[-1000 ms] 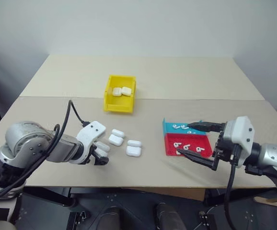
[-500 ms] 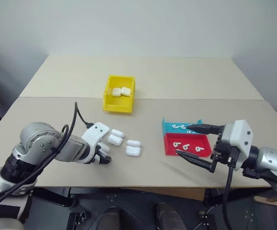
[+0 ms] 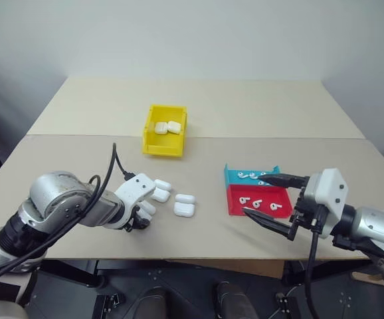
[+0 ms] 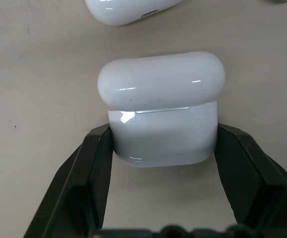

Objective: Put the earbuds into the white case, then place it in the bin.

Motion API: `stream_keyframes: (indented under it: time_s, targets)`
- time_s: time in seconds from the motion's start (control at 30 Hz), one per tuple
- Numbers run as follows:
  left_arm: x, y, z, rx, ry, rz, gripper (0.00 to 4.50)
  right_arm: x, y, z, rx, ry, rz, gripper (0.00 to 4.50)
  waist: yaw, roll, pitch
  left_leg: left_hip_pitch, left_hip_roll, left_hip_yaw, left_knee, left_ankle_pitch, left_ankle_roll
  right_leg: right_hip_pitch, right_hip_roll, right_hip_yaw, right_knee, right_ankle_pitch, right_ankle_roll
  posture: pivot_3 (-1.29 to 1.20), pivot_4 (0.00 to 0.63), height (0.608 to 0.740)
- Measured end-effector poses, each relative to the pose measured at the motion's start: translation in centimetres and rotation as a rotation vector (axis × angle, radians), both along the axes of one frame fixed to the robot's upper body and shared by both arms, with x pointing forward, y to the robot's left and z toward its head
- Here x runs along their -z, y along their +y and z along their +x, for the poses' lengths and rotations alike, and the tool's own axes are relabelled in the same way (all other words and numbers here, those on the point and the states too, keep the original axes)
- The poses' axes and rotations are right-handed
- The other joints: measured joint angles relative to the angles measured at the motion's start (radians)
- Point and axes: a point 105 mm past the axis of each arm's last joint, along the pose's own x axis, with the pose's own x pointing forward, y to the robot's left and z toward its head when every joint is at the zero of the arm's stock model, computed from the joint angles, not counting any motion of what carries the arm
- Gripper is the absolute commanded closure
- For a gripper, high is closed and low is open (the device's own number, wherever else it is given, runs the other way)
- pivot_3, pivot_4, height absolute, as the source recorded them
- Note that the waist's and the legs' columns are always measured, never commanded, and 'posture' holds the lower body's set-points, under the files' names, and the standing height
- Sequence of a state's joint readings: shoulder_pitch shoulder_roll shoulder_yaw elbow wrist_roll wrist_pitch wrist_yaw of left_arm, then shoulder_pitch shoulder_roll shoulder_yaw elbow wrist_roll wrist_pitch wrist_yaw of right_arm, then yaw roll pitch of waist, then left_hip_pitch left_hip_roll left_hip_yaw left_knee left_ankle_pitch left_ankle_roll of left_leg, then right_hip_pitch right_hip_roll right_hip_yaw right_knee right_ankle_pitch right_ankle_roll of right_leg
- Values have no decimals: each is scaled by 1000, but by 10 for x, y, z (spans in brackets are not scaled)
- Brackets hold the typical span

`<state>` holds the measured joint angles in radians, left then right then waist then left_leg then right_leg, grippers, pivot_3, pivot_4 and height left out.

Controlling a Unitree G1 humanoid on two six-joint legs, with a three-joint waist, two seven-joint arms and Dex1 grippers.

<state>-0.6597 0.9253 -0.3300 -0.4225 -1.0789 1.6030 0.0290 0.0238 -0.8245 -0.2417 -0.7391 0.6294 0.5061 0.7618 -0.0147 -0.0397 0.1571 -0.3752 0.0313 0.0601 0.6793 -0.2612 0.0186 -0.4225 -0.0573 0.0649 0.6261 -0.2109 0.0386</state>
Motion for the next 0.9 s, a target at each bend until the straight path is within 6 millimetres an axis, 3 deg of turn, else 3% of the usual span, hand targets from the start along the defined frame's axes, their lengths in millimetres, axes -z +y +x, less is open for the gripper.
stream_keyframes:
  time_s: [0.23, 0.5, 0.63, 0.77, 0.87, 0.9]
  targets:
    - [-3, 2, 3, 11, -96, -40, 1717, 0, 1, -1, -1, -2, -2, 0, 0, 0, 0, -2, 0, 0, 0, 0, 0, -2, 0, 0, 0, 0, -1, 0, 150, 740]
    - [-61, -21, -2, 216, -432, -409, 1717, -3, -1, 5, 11, -23, 1, 0, 3, 0, 0, -8, 0, 1, 0, 0, 0, -4, -2, -1, -3, 0, -4, 0, 150, 740]
    - [-83, -42, -3, 271, -596, -694, 1717, -8, -2, 17, 25, -51, -17, 0, 6, 0, 0, -8, 0, 1, 2, 0, 0, -3, -2, -2, -4, -1, -7, 0, 150, 740]
    - [-96, -55, -3, 360, -718, -859, 1717, -1, -9, 34, 66, -44, -220, 0, 5, 0, 0, -7, 0, 2, 2, 0, 0, -2, -2, -2, -4, -1, -7, 0, 150, 740]
    - [-93, -67, -9, 489, -730, -915, 1717, 8, -15, 38, 32, 33, -326, 0, 4, 0, 0, -8, 0, 2, 1, 0, 0, -3, -1, -2, -4, 0, -5, 0, 150, 740]
    - [-90, -71, -11, 533, -725, -929, 1717, 11, -16, 37, -1, 62, -370, 182, 4, 1, 0, -8, 0, 2, 1, 0, 1, -3, -1, -2, -5, 1, -3, 0, 150, 740]
